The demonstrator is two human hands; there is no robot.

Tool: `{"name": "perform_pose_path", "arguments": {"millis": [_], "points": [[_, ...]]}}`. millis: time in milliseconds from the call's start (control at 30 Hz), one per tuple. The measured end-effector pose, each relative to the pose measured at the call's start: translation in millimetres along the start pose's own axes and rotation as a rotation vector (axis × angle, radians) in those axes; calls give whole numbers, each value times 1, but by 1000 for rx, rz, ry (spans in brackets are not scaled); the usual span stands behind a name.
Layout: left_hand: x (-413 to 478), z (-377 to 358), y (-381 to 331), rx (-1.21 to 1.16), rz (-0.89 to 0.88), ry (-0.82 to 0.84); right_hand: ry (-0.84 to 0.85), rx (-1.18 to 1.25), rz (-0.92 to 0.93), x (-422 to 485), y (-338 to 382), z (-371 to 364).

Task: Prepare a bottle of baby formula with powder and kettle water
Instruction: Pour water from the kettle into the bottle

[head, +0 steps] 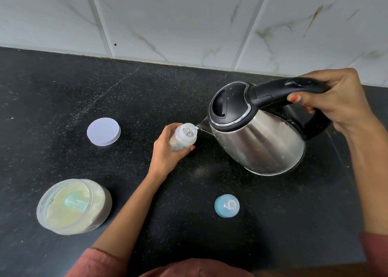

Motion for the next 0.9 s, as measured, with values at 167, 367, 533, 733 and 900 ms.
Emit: {"name": "perform_pose_path", "arguments": {"millis": [167,367,533,733,900], "points": [[-1,-1,0,0,7,3,3,-2,11,0,2,1],[-1,-1,1,-3,3,0,-8,-10,12,0,3,3],[-1,-1,1,0,2,1,-9,-15,14,-1,4,3],[-2,0,2,2,4,0,-11,-8,12,-1,3,2],[-3,-2,2,-7,4,0,-3,-4,16,-2,3,1]]}}
Point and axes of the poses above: each hand's wrist, its own x-axis towards the middle knuckle, its own z-axis out of the back of the hand, y = z × x, the point moved 3 cm from there along x, towards the middle knuckle, and after that the axes turned 14 degrees about -x, right-handed, at the moved point
